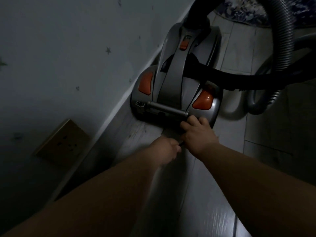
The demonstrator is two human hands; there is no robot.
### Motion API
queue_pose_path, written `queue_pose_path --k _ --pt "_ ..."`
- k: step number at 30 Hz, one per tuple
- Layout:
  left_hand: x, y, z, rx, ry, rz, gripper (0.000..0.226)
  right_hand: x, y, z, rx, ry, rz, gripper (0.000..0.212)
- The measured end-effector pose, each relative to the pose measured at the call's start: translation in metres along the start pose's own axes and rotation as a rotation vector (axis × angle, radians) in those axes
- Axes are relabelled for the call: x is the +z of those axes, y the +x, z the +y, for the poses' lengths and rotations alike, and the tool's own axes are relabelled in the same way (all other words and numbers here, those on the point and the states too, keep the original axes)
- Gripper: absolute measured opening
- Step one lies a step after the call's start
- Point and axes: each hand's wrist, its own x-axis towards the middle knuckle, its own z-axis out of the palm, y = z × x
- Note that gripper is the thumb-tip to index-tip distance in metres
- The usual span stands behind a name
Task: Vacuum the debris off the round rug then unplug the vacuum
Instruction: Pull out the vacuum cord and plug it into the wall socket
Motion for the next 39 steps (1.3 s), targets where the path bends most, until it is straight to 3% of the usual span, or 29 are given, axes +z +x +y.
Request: queue_pose_path --k 3,9,12,15,18,22,26,32,35,39 --pt "-0.018 -0.032 -0.016 0.042 -0.197 -0.154 0.024 -0.001 0.000 -0.003 0.008 -0.045 0.000 0.035" --pt "-0.045 -0.075 -0.067 0.044 -0.080 -0.465 0.028 -0.004 -0.003 -0.008 0.018 -0.069 -0.021 0.031" --pt "-0.050 -0.086 -0.106 -0.040 -0.150 -0.621 0.035 -0.005 -0.005 -0.009 0.008 -0.059 -0.032 0.030" --pt "-0.049 -0.074 -0.116 -0.207 0.089 -0.491 0.018 -0.005 -0.005 -0.007 0.022 -0.056 -0.027 0.029" --pt "-0.039 -0.050 -0.093 -0.213 0.457 -0.356 0.035 -0.010 -0.001 -0.006 0.002 -0.032 -0.007 0.019" --pt "-0.017 -0.022 -0.051 -0.080 0.254 -0.122 0.033 -0.009 0.000 -0.005 0.000 -0.013 0.040 0.021" --pt "-0.002 0.001 -0.017 -0.019 0.276 -0.009 0.029 -0.007 0.000 -0.003 -0.007 -0.002 0.033 0.030" --pt "0.004 0.015 0.007 -0.011 0.239 0.024 0.033 -0.008 -0.002 0.001 -0.039 0.020 0.017 0.032" --pt "-0.001 0.007 0.004 -0.023 0.078 0.031 0.029 -0.005 0.000 0.000 -0.018 0.009 0.002 0.032" --pt "-0.025 -0.030 -0.024 0.041 -0.152 -0.178 0.020 -0.007 -0.001 -0.002 -0.020 -0.046 -0.035 0.033"
